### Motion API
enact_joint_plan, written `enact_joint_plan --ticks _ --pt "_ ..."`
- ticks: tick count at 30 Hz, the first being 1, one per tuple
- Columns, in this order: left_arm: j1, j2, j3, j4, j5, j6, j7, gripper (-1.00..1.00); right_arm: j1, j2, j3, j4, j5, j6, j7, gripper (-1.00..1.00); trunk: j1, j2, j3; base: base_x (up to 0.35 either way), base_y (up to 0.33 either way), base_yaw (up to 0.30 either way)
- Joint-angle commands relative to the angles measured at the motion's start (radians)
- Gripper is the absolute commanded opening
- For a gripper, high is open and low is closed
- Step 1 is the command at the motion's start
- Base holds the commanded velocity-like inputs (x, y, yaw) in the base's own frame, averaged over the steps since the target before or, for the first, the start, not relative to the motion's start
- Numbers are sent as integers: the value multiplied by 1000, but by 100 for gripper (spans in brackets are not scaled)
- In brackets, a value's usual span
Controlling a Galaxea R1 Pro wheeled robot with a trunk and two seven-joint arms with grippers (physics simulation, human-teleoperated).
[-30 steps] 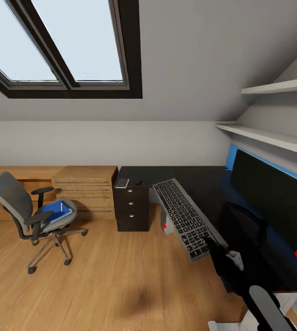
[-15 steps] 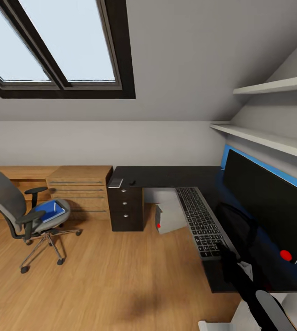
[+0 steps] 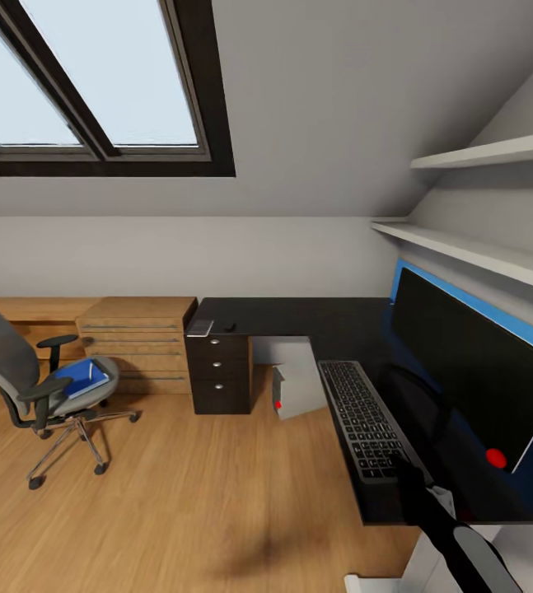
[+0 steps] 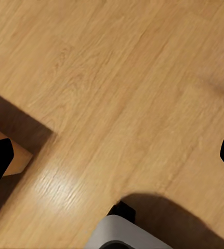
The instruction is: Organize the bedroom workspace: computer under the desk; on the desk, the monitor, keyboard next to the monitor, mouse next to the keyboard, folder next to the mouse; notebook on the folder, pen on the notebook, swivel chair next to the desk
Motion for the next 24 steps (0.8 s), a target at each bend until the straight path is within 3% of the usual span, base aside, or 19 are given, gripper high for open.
enact_joint_plan --ticks 1,15,24 --pt "0 0 -8 0 5 -3 5 100 -1 -1 1 2 -6 1 -5 -100 0 -1 0 23 -60 0" --pt "0 0 -8 0 6 -3 6 100 -5 -1 1 19 -5 0 -5 -100 0 -1 0 122 -220 0" --pt "0 0 -7 0 6 -5 3 100 -6 -1 1 21 -5 -2 -5 -100 0 -1 0 24 -45 0"
